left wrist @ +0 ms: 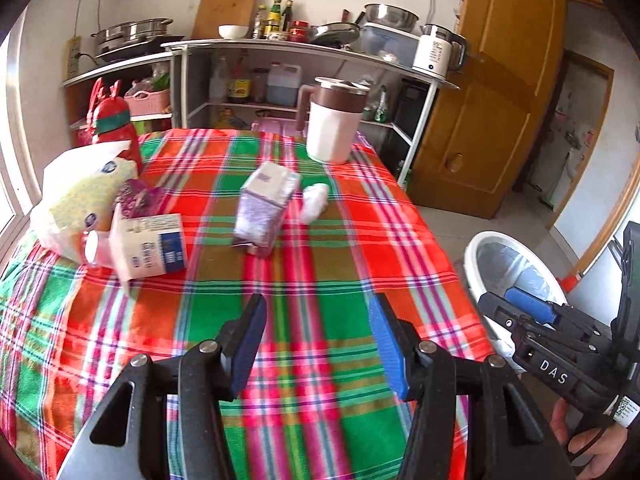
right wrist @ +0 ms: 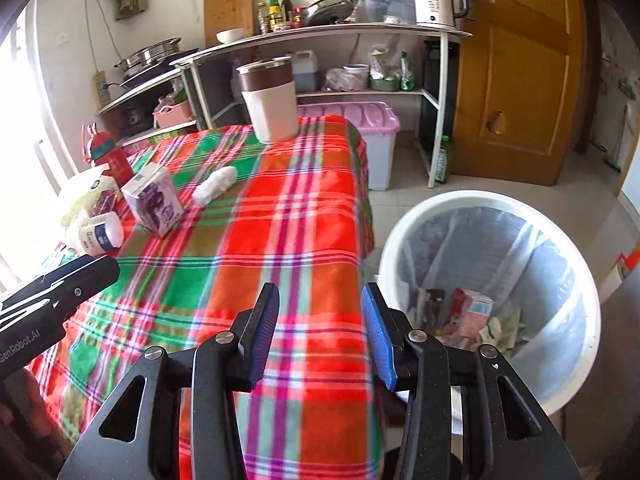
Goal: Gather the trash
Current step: 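Move both tools back over the table toward the cartons and cups, then reach the right tool to the white milk carton and close on it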
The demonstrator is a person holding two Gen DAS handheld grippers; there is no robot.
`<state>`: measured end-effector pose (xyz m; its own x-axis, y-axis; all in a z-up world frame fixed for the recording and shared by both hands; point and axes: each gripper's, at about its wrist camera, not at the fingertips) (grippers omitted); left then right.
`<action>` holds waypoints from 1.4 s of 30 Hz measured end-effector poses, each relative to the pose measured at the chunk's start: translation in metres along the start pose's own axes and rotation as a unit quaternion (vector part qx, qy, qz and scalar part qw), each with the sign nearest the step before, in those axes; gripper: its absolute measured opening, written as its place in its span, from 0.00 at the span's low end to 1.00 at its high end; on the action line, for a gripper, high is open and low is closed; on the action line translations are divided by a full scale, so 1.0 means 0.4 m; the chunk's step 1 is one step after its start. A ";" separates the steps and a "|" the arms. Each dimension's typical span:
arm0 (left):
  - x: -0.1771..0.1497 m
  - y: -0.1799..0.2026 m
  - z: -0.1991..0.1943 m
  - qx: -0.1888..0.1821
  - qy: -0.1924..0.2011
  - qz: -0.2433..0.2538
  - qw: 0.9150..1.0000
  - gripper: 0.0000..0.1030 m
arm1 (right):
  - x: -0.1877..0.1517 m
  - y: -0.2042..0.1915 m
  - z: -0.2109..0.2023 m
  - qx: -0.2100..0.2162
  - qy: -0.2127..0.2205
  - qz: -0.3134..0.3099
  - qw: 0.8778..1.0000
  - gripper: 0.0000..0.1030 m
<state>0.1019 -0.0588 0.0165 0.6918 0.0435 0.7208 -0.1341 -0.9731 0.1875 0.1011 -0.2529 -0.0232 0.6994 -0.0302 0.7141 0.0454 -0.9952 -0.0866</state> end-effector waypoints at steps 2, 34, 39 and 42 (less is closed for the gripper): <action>-0.003 -0.029 -0.002 0.008 0.001 -0.007 1.000 0.54 | 0.008 -0.028 0.009 0.008 0.000 -0.008 1.000 0.43; 0.049 -0.418 0.000 0.079 0.020 -0.121 0.989 0.61 | 0.261 -0.359 0.195 0.099 0.002 -0.016 0.995 0.61; 0.050 -0.437 0.015 0.078 0.014 -0.126 0.989 0.61 | 0.281 -0.394 0.241 0.077 -0.013 -0.019 0.997 0.62; 0.049 -0.442 0.021 0.075 0.010 -0.125 0.989 0.62 | 0.276 -0.399 0.263 0.058 -0.030 -0.017 0.998 0.62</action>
Point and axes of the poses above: each gripper's, at about its wrist camera, not at the fingertips, and z roughly the way its jaws point, y to its right, x to its top, and after that the axes turned 1 degree about -z, right-handed
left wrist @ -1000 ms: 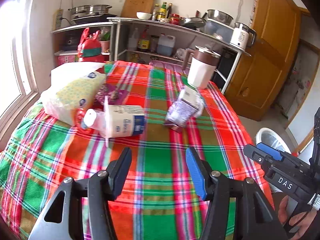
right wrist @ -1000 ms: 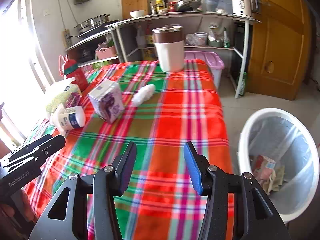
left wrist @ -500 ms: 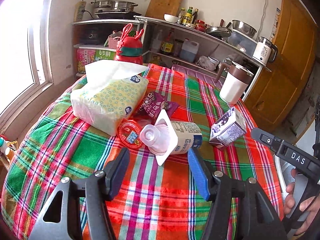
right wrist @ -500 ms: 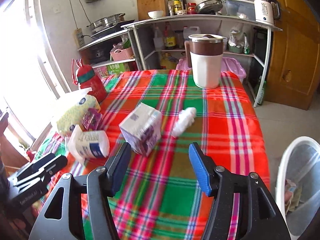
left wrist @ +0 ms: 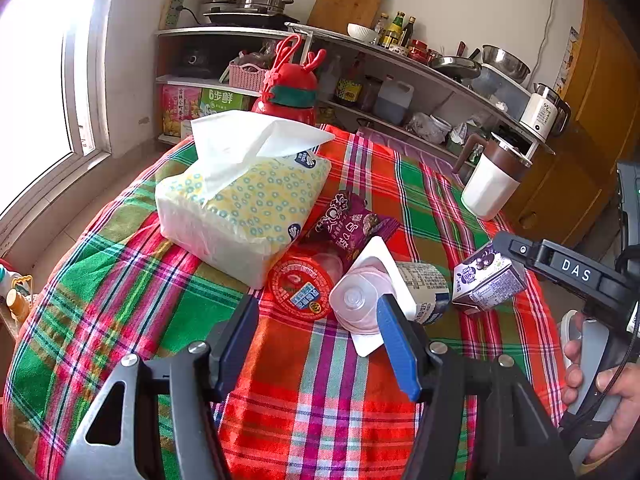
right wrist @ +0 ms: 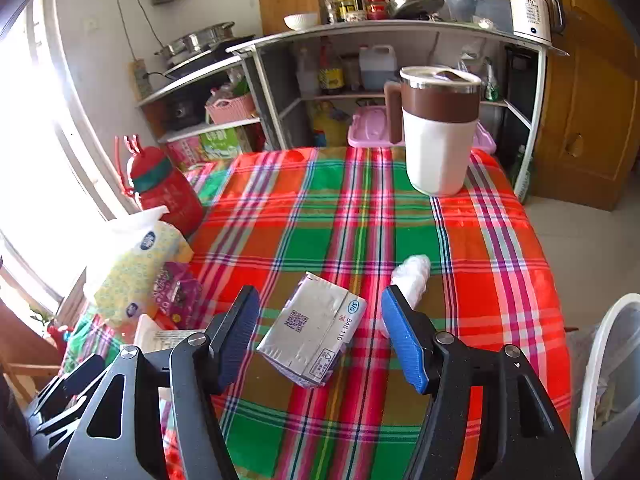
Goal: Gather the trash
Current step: 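Reach the right tool to the white milk carton and close on it, then grasp the clear plastic cup with the left tool while the right tool holds the carton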
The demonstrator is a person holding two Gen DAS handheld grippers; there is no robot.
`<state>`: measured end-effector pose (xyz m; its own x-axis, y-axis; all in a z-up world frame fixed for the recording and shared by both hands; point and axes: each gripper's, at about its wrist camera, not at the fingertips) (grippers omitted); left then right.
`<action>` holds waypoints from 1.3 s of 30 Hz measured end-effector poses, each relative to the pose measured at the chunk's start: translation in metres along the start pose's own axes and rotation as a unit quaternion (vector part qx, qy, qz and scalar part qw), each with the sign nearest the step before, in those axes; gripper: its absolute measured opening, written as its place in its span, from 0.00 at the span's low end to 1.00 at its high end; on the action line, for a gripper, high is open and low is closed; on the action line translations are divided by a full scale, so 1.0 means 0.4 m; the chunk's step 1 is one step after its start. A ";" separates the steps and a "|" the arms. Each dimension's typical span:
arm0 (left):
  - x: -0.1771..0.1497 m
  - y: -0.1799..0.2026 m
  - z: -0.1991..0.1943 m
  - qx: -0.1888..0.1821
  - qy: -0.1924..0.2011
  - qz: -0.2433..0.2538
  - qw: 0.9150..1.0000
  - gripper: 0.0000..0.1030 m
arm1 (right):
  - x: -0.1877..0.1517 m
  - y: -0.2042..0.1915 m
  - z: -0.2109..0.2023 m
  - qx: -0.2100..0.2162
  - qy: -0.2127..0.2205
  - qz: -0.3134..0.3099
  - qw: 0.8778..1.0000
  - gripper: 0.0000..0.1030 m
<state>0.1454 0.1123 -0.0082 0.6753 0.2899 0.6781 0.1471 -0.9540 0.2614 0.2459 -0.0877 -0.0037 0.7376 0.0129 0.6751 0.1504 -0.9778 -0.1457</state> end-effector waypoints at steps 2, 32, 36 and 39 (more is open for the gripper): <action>0.001 -0.004 0.005 -0.003 -0.002 0.000 1.000 0.62 | -0.009 0.011 0.008 0.001 -0.008 0.013 1.000 0.62; -0.041 0.089 0.059 -0.062 -0.049 0.057 0.995 0.64 | -0.242 0.088 -0.082 0.034 -0.021 -0.007 0.999 0.38; -0.046 0.083 0.052 -0.050 -0.049 0.070 0.995 0.64 | -0.252 0.096 -0.078 0.040 -0.026 -0.001 0.999 0.38; -0.045 0.063 0.047 -0.028 -0.047 0.072 0.996 0.64 | -0.254 0.100 -0.079 0.043 -0.026 0.001 0.999 0.38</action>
Point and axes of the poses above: each gripper's, at about its wrist camera, not at the fingertips, and z roughly the way its jaws point, y to its right, x to its top, and after that the axes turned 1 degree about -z, right-handed
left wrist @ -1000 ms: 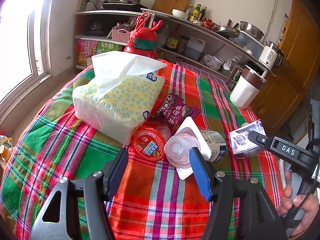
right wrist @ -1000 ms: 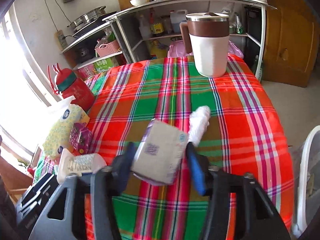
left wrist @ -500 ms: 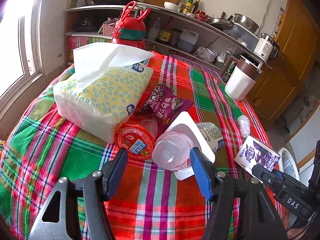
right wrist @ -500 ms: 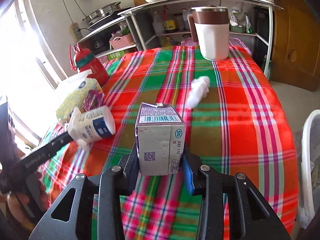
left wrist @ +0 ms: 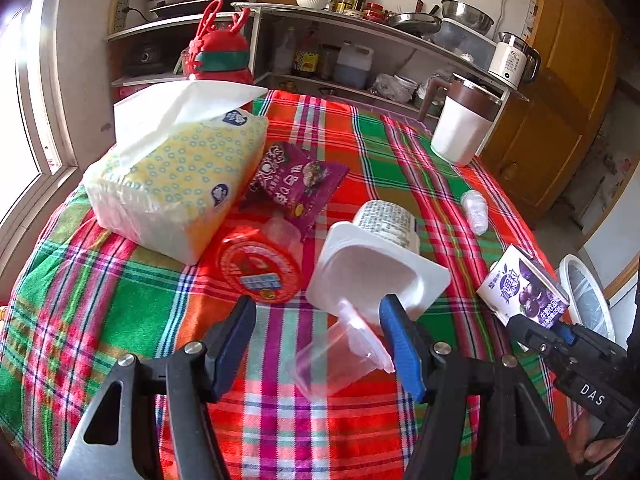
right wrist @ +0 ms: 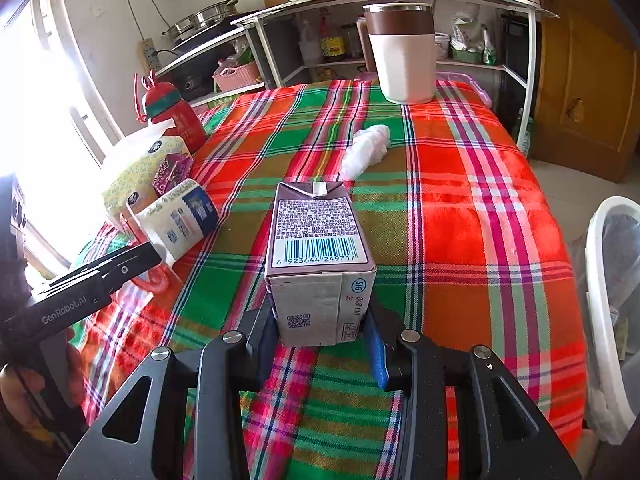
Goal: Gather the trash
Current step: 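Grasp the clear plastic cup with the left tool while the right tool holds the carton, then carry the clear cup in the left tool and carton in the right tool over the bin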
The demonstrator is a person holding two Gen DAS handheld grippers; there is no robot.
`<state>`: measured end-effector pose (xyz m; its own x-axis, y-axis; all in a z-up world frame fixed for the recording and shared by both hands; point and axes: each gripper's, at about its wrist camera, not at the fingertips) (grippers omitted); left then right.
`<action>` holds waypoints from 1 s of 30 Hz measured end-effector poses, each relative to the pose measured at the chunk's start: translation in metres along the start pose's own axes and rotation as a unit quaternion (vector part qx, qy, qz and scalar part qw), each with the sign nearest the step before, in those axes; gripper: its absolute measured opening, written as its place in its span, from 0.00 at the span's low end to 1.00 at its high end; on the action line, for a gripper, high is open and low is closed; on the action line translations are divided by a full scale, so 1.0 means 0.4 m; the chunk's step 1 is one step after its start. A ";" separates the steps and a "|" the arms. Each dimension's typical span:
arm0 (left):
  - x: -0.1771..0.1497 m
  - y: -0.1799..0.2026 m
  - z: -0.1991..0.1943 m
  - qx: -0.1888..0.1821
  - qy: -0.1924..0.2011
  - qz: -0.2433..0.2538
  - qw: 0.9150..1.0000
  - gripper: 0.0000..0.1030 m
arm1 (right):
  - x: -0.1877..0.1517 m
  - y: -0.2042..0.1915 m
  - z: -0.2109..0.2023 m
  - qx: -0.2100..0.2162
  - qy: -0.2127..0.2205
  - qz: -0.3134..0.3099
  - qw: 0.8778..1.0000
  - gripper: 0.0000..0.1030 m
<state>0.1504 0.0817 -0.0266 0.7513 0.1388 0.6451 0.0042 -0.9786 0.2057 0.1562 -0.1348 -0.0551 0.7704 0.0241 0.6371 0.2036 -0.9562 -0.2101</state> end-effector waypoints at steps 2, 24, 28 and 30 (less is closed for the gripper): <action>-0.007 -0.009 -0.004 -0.013 -0.006 -0.001 1.000 0.64 | -0.002 0.001 0.000 0.001 0.000 0.001 1.000 0.38; -0.066 0.017 -0.021 -0.021 -0.024 0.022 0.999 0.63 | -0.020 0.016 -0.010 0.009 0.003 0.014 1.000 0.38; -0.076 0.018 -0.033 -0.026 -0.023 0.019 0.999 0.54 | -0.026 0.018 -0.017 0.012 0.005 0.015 1.000 0.38; -0.079 0.020 -0.033 -0.022 -0.021 0.020 0.999 0.47 | -0.027 0.020 -0.019 0.013 0.006 0.015 1.000 0.38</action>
Point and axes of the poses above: each gripper's, at about its wrist camera, not at the fingertips, and z roughly the way its jaws point, y to its right, x to its top, and after that the axes turned 1 degree about -z, right-handed
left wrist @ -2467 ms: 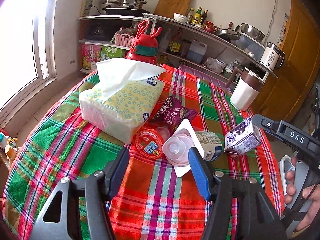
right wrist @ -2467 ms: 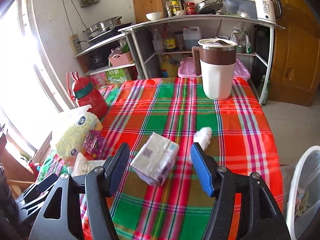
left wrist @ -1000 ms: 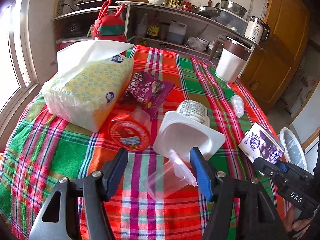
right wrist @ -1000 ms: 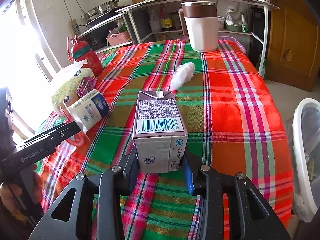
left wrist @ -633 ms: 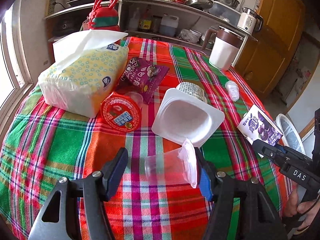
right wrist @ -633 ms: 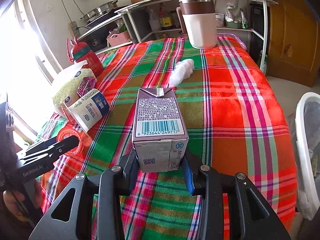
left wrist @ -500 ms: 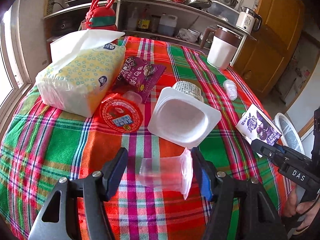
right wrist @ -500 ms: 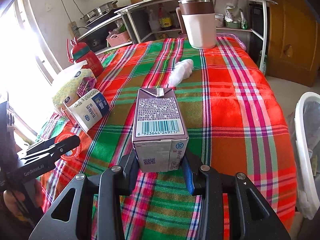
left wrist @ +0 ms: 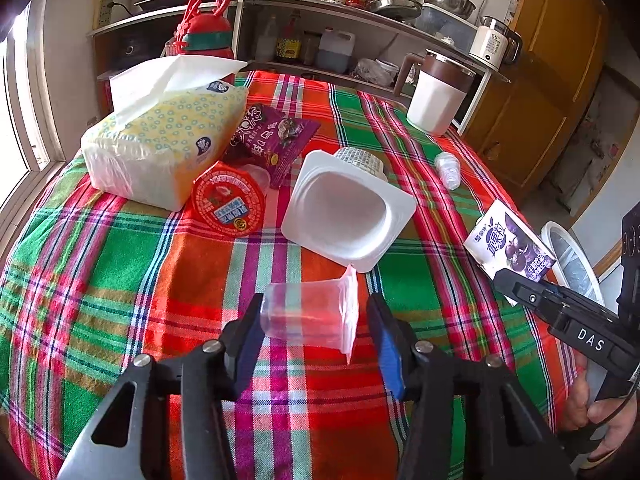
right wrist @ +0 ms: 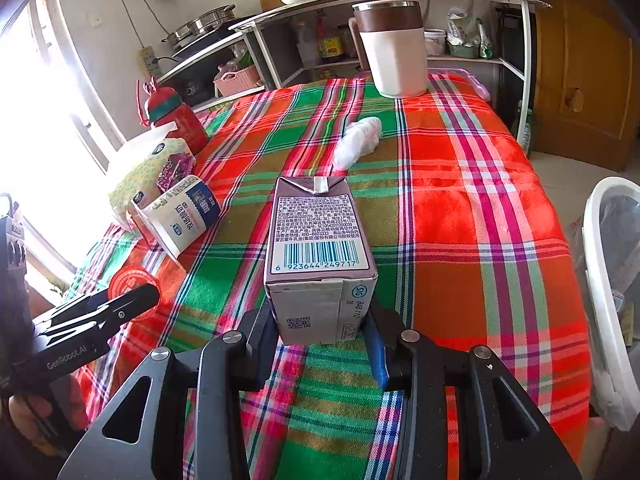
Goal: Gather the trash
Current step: 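Carry the clear cup in the left tool and carton in the right tool over the bin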
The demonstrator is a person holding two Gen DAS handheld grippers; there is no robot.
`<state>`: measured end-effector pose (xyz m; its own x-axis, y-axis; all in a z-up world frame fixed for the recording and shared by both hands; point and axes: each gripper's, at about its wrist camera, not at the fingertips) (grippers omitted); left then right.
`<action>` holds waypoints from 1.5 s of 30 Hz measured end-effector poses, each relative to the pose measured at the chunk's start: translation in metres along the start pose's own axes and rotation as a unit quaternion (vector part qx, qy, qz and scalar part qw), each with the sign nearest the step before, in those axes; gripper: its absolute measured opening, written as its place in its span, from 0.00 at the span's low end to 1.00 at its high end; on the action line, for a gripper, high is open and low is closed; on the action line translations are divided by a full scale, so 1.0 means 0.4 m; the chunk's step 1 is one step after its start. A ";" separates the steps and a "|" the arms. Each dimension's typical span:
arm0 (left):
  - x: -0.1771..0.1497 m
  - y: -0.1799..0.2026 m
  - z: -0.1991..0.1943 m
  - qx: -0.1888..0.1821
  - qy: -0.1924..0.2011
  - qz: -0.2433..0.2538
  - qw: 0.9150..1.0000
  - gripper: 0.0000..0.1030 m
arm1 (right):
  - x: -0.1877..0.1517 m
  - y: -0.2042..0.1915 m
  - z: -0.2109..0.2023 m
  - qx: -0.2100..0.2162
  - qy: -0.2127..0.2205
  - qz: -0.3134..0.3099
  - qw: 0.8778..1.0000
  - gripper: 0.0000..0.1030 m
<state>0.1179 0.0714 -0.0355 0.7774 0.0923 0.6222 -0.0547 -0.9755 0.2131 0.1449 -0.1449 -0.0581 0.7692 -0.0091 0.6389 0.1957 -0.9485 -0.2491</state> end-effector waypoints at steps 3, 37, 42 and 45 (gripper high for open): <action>-0.001 0.001 -0.002 0.004 0.001 -0.001 1.000 0.41 | -0.004 0.002 -0.008 0.000 0.002 0.001 1.000 0.38; 0.015 0.332 -0.070 -0.033 0.045 0.100 0.993 0.41 | -0.033 0.174 -0.212 -0.039 0.071 0.046 0.996 0.38; 0.020 0.413 -0.068 -0.046 0.050 0.123 0.990 0.41 | -0.039 0.231 -0.245 -0.054 0.080 0.063 0.993 0.38; 0.021 0.458 -0.064 -0.057 0.050 0.136 0.988 0.41 | -0.046 0.266 -0.264 -0.064 0.084 0.072 0.992 0.38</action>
<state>0.0982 -0.1015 0.0281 0.6587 -0.1447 0.7383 -0.3279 -0.9384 0.1086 0.0872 -0.2790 -0.0195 0.6692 -0.1908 0.7182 0.0034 -0.9657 -0.2597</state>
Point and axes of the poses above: each gripper's, at about its wrist camera, not at the fingertips, and z roughly the way its jaws point, y to its right, x to its top, and after that the axes turned 1 degree about -z, right-handed
